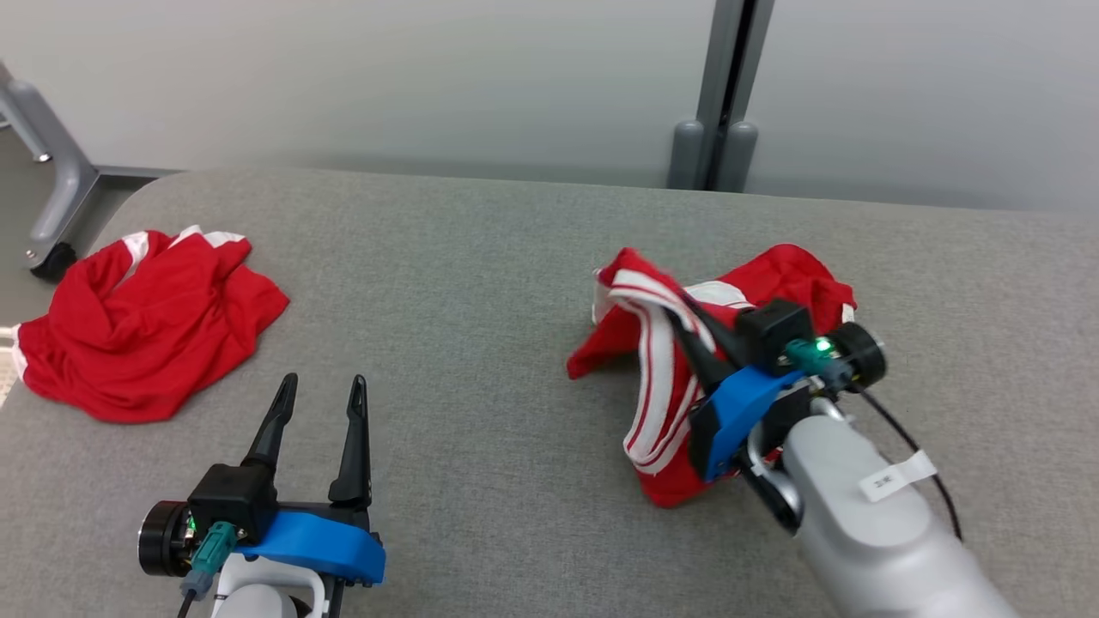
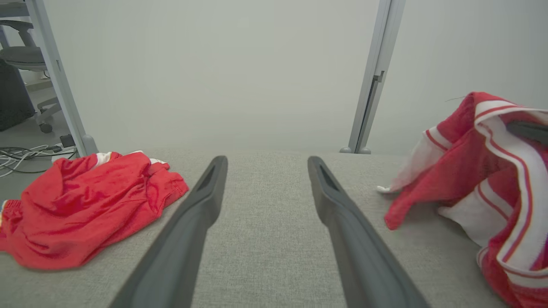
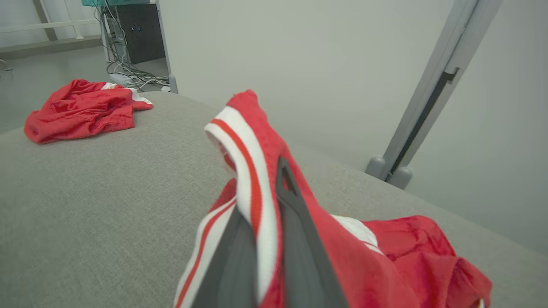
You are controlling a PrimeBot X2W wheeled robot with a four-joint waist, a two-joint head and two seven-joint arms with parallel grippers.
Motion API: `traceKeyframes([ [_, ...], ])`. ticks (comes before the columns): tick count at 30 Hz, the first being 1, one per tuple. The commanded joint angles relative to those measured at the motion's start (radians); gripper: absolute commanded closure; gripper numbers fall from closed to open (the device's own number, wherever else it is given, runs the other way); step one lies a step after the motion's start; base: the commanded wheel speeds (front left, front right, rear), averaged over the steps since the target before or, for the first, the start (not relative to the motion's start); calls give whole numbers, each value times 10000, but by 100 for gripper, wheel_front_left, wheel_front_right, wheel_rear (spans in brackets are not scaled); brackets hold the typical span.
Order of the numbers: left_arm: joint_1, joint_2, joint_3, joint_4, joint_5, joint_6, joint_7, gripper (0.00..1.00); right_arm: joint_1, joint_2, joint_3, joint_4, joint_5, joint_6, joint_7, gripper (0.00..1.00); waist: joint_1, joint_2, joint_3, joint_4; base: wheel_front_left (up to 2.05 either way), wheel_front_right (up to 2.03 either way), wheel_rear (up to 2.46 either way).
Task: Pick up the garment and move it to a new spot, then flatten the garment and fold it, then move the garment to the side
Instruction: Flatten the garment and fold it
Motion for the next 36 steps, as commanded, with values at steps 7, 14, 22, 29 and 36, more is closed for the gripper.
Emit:
traceKeyframes([
  [7,-224,33,-39,96,-131,-10,-31,0,375,199,2406,-1029,1723,3,-82,100,0,0,223,396,0,0,0],
  [14,-359,4,-94,126,-185,-10,-31,0,428,189,4051,-1834,3088,1,-83,100,0,0,380,484,0,0,0],
  [22,-237,-22,105,176,-135,-10,-31,0,595,193,4596,-2107,3585,3,-80,0,0,0,293,111,0,0,0],
  [29,32,16,354,91,-50,-10,-30,0,1256,159,2348,-2662,2104,1,-80,0,0,0,21,-466,0,0,0],
  [36,369,121,645,-23,79,-10,-30,0,2770,-239,-883,-4021,610,3,-79,0,0,0,-209,-893,0,0,0],
])
